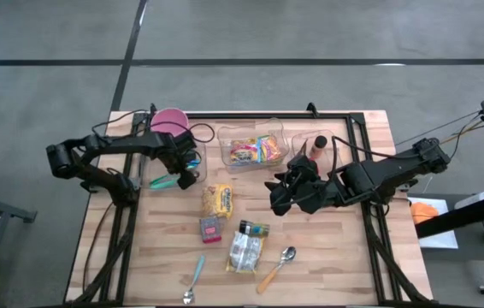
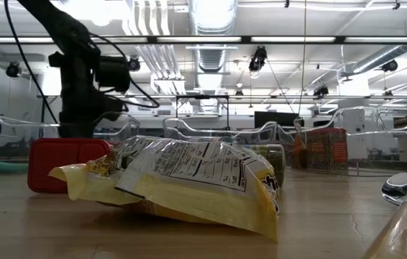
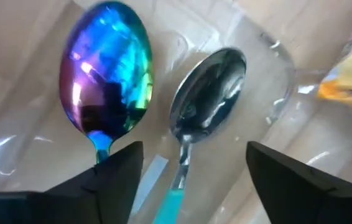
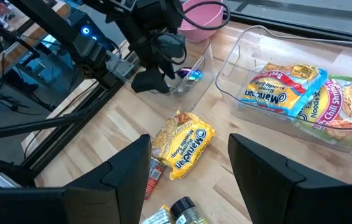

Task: Pick & Place Food Item
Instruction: Put the yellow noodle pack into the middle transparent bin

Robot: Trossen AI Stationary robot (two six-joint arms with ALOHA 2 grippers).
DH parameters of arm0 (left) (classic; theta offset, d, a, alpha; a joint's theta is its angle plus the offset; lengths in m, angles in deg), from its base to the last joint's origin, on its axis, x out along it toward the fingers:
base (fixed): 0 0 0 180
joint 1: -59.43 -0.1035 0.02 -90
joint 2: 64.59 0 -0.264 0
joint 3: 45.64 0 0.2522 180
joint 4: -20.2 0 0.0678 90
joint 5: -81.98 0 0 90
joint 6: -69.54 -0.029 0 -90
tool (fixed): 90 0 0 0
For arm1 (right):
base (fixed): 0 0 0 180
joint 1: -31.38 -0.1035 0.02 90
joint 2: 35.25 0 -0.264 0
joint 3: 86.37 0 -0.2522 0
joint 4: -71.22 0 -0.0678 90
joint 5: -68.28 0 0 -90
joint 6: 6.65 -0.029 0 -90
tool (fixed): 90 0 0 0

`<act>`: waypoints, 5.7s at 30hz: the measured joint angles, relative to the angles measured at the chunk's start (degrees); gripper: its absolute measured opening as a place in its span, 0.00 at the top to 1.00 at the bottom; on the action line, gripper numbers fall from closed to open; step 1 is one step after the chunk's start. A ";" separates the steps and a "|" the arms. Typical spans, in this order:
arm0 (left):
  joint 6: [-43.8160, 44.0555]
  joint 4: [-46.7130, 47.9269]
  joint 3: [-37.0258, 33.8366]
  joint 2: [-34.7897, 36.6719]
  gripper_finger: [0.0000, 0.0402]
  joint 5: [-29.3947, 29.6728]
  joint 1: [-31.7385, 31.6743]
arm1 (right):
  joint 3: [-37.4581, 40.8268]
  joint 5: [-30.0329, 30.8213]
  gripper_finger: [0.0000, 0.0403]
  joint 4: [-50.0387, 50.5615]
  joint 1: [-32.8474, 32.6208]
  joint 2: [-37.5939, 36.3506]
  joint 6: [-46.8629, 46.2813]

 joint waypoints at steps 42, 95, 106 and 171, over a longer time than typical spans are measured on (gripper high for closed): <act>-5.17 -2.67 8.95 13.88 0.47 21.82 45.96 | 7.21 -2.10 0.48 4.83 1.46 0.00 -19.38; -37.97 -10.32 8.90 -12.08 0.58 25.99 46.14 | 7.89 -1.59 0.48 4.23 -1.51 -0.02 -16.92; -37.64 -10.08 8.90 -11.08 0.97 25.29 46.16 | 7.90 -1.57 0.48 4.23 -1.51 -0.02 -16.71; -7.67 -10.68 42.53 -16.00 0.99 6.00 13.28 | 13.02 4.79 0.48 8.89 -4.35 -23.30 0.04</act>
